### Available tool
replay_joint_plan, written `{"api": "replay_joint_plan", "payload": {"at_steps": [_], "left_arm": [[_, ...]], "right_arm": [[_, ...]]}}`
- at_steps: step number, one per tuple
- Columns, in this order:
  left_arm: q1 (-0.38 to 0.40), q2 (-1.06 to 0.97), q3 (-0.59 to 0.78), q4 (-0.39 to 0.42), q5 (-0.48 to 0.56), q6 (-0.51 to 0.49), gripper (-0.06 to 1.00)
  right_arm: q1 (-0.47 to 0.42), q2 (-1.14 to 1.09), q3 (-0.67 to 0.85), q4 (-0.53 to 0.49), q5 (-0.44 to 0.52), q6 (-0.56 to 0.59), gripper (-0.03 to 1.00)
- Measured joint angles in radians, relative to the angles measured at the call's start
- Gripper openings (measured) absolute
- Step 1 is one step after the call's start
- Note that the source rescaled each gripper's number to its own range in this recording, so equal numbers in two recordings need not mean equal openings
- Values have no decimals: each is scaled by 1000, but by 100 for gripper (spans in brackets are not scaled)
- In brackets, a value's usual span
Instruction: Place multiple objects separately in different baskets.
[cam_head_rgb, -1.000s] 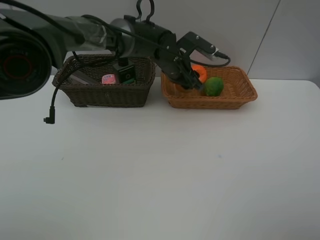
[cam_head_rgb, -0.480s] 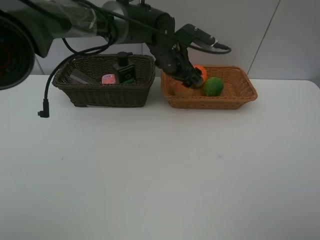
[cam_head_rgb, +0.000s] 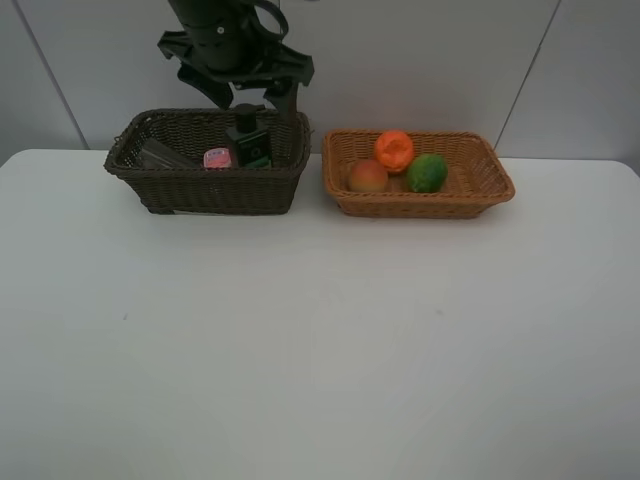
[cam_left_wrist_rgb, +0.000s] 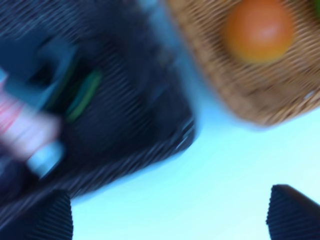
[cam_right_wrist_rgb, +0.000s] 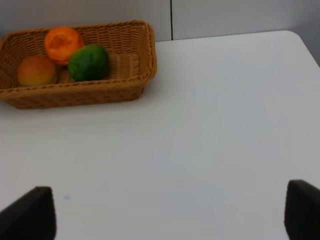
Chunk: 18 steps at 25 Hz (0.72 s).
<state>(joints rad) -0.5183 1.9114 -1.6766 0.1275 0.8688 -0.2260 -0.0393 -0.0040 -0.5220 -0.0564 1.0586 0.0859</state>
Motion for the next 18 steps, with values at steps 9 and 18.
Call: {"api": "replay_joint_plan", "payload": {"at_steps": [9,18], "left_arm": [[237,-595,571,-16,-18,54,100],[344,-1173,888,-33,68,153,100]], "right_arm": [[0,0,0,0,0,0,98],[0,0,0,0,0,0,98]]}}
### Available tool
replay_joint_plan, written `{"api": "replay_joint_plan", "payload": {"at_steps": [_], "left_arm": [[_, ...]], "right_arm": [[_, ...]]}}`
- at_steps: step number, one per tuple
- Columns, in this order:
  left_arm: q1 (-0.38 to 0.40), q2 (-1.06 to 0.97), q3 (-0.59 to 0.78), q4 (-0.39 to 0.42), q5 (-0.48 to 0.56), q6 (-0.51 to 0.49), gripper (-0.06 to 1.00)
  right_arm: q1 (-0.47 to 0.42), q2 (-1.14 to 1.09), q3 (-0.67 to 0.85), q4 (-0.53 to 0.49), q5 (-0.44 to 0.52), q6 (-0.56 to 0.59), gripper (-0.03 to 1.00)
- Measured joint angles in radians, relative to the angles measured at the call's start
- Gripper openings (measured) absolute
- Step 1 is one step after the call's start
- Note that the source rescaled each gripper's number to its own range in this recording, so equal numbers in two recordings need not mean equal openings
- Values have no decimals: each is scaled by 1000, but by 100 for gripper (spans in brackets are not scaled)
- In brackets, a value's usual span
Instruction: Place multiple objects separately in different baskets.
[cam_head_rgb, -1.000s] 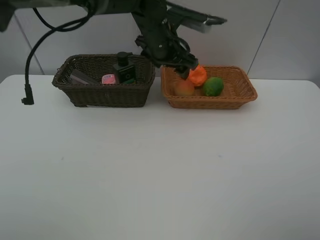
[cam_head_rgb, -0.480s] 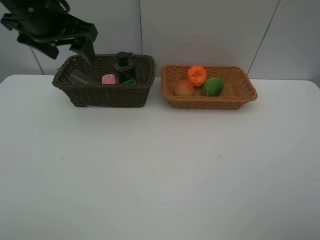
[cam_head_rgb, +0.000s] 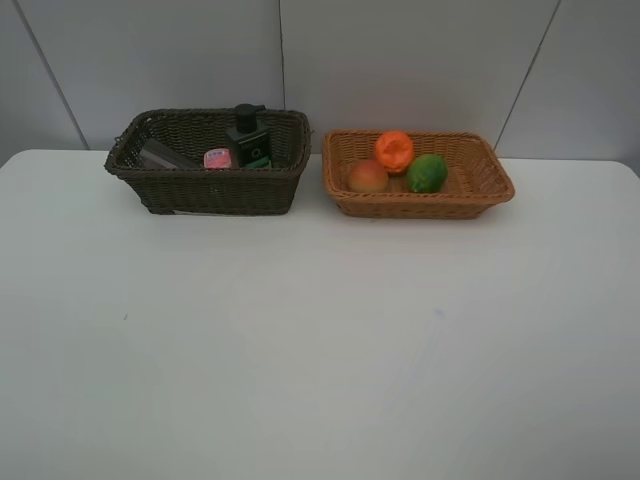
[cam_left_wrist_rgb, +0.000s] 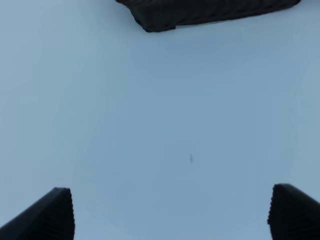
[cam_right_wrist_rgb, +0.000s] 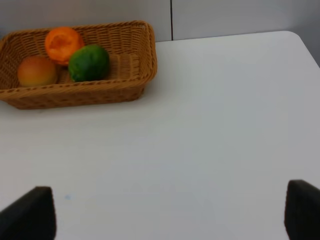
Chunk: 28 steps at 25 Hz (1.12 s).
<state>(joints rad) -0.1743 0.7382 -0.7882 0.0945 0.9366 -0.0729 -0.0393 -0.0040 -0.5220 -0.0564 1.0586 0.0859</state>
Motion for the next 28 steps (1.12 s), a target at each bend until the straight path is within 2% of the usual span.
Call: {"api": "replay_joint_plan", "payload": {"at_steps": [8,11,16,28], "left_arm": [[4,-407,95,-31,152,3,100],[4,-536,163,-60,185,3,100],[4,-720,245,-64,190,39,100],[-4,-746,281,-72,129,43,100]], "right_arm": [[0,0,0,0,0,0,98],[0,0,0,0,0,0,98],[0,0,0,0,0,0,98],[0,0,0,0,0,0,98]]}}
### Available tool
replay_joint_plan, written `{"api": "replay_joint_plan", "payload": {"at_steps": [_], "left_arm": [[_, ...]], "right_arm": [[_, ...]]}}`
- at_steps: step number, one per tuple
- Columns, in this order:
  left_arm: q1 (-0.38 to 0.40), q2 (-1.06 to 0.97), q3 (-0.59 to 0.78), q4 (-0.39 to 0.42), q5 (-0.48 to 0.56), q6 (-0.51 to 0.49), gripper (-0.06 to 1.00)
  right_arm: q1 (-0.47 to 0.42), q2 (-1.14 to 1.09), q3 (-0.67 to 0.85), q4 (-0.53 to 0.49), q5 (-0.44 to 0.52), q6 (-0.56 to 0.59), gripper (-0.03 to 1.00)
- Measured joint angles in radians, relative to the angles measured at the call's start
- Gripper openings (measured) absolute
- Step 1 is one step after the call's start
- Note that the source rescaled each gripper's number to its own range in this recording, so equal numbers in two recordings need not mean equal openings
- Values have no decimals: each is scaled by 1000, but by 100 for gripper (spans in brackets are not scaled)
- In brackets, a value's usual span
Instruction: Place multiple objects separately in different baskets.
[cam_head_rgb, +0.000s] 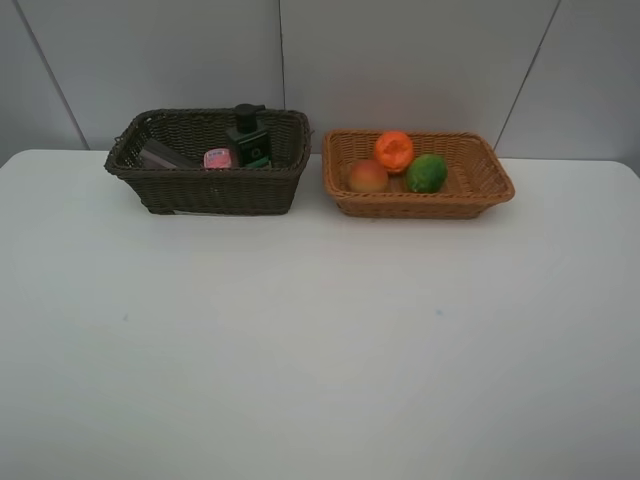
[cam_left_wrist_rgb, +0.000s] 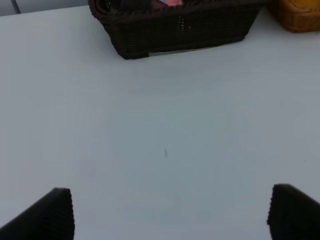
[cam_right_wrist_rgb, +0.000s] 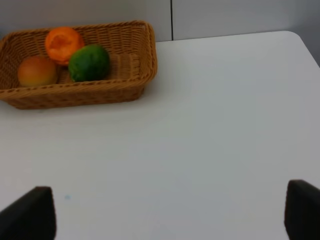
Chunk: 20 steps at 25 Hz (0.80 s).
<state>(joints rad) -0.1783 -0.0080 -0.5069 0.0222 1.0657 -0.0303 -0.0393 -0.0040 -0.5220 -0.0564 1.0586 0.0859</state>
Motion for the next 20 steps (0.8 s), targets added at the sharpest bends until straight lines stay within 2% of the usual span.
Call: {"api": "replay_joint_plan", "payload": {"at_steps": [6,15,20], "left_arm": [[0,0,2,-1,0,-1,100],[94,0,2,-1,0,-3,100],[98,0,2,-1,0,-3,100]], "right_arm": [[0,0,0,0,0,0,98],[0,0,0,0,0,0,98],[0,0,0,0,0,0,98]]}}
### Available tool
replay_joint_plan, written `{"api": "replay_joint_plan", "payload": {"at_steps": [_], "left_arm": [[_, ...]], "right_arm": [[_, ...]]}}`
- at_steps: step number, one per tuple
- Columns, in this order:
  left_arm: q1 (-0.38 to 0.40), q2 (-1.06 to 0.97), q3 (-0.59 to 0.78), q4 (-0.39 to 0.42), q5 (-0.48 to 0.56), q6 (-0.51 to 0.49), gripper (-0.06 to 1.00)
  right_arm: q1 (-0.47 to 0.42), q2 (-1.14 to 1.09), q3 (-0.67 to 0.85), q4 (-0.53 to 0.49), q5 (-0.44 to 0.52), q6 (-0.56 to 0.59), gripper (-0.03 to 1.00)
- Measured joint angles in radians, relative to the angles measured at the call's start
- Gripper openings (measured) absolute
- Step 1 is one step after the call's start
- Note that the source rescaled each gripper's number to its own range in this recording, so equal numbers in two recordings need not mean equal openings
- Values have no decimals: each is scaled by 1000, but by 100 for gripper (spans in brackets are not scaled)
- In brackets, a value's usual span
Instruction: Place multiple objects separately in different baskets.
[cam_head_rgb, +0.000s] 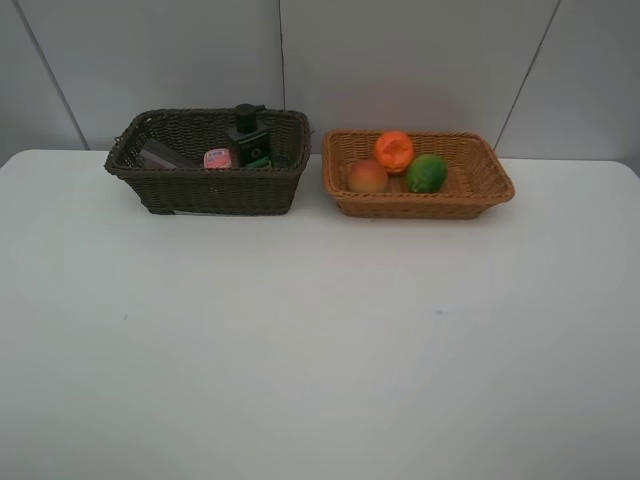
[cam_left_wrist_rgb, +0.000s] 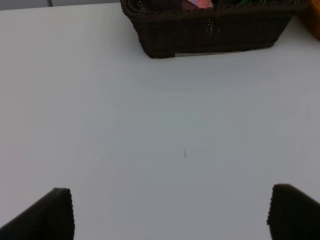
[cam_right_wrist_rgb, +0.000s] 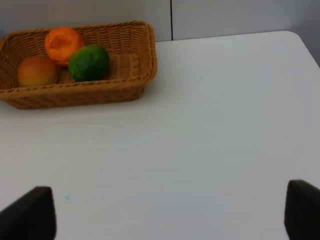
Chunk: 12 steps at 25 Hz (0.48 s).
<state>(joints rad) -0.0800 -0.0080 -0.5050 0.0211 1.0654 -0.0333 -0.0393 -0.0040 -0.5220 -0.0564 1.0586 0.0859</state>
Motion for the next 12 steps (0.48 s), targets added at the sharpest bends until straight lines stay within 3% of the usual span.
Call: {"api": "replay_joint_plan", "payload": {"at_steps": [12], "left_arm": [[4,0,0,0,0,0,100]], "right_arm": [[0,0,0,0,0,0,98]]}}
